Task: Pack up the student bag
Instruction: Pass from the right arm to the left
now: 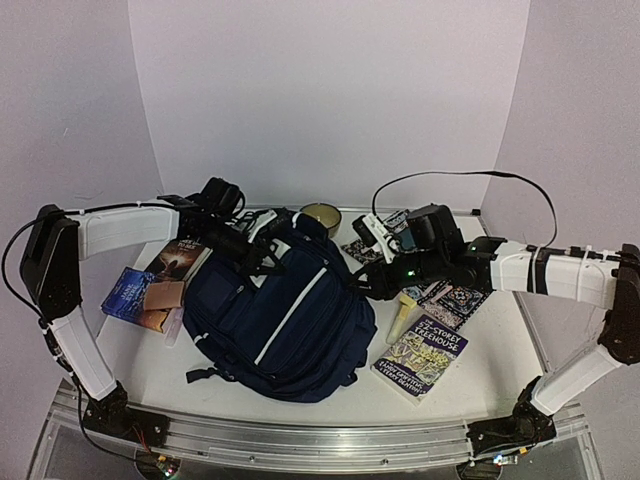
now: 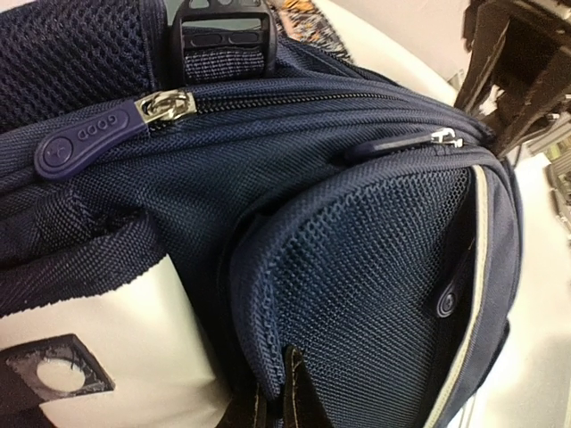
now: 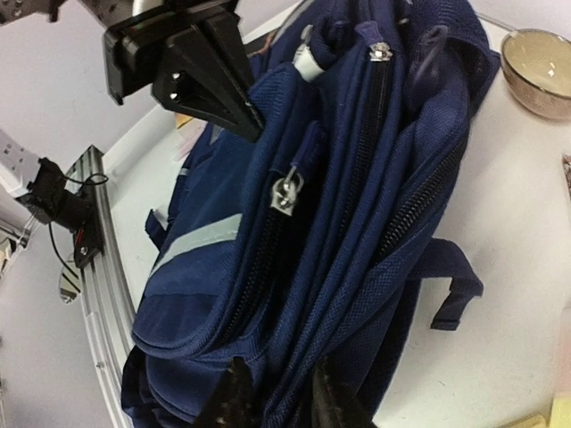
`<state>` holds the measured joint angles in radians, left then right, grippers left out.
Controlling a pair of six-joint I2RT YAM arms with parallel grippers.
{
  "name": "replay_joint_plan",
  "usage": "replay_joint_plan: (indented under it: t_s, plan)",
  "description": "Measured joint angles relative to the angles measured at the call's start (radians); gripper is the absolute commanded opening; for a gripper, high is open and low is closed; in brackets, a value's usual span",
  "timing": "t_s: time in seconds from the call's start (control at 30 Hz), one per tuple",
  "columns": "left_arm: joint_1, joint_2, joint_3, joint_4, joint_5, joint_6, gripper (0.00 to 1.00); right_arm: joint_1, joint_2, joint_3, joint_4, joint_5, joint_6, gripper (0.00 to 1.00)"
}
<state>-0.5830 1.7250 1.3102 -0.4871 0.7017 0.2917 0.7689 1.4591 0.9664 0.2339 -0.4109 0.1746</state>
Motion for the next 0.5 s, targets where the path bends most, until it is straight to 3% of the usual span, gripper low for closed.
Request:
replay_joint_plan:
  t_s: [0.27, 0.5]
  plan:
    - [-0.060, 0.000, 0.032, -0.055, -0.168, 0.071, 0.00, 0.000, -0.046, 0.079, -0.071, 0.093, -0.021, 0.46]
    - [-0.106, 0.000, 0.032, -0.066, -0.238, 0.180, 0.00, -0.007, -0.014, 0.198, -0.103, 0.043, -0.058, 0.63]
